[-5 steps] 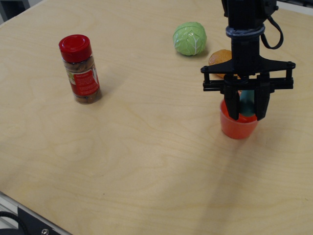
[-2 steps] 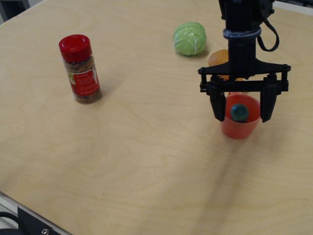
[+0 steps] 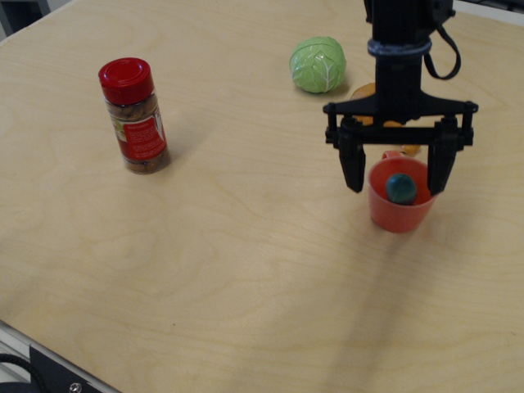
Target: Put cucumber in cup
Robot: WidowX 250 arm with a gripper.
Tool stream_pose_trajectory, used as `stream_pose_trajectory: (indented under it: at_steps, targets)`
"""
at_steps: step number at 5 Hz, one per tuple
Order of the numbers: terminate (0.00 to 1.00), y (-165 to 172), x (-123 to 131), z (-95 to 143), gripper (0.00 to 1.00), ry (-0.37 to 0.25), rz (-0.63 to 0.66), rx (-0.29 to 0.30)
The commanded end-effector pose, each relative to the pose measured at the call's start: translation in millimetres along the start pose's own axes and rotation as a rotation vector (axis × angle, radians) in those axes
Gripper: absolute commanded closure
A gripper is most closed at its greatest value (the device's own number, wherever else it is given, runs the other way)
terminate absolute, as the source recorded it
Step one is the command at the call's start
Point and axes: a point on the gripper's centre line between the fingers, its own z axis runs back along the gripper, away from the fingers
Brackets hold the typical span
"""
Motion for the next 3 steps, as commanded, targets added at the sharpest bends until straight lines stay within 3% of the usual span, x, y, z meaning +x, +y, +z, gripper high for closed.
stream_pose_trajectory:
  at_steps: [1,2,3]
  targets:
    - [0.00,40.8,0.6,48.5,0.00,-0.193,0.017,0.070]
    - [0.00,40.8,0.6,48.5,0.00,-0.193,0.017,0.070]
    - [1.00,40.8,0.6,48.5,0.00,-0.193,0.017,0.070]
